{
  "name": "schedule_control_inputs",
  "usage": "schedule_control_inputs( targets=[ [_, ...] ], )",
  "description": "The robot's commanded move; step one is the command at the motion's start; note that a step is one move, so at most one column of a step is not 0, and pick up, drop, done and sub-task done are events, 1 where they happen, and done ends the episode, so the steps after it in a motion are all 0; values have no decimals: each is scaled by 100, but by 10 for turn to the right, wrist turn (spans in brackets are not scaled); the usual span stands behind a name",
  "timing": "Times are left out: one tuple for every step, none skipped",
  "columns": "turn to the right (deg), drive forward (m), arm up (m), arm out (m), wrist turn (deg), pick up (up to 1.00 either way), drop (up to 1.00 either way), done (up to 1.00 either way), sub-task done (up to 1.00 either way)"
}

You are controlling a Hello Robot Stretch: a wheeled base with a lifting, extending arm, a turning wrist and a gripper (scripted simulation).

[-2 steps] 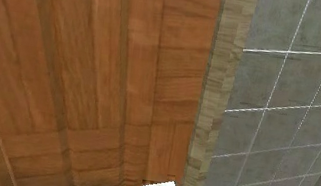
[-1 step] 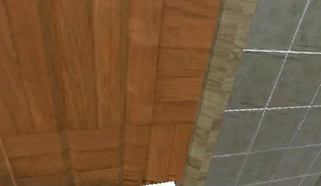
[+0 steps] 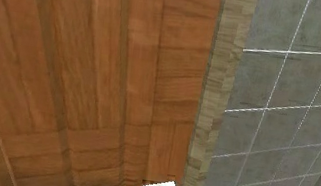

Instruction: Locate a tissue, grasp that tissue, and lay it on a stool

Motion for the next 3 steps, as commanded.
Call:
schedule_control_inputs(
  targets=[
    [0, 0, -32, 0, 0, 0, 0, 0, 0],
    [0, 0, 0, 0, 0, 0, 100, 0, 0],
    [0, 0, 10, 0, 0, 0, 0, 0, 0]
  ],
)
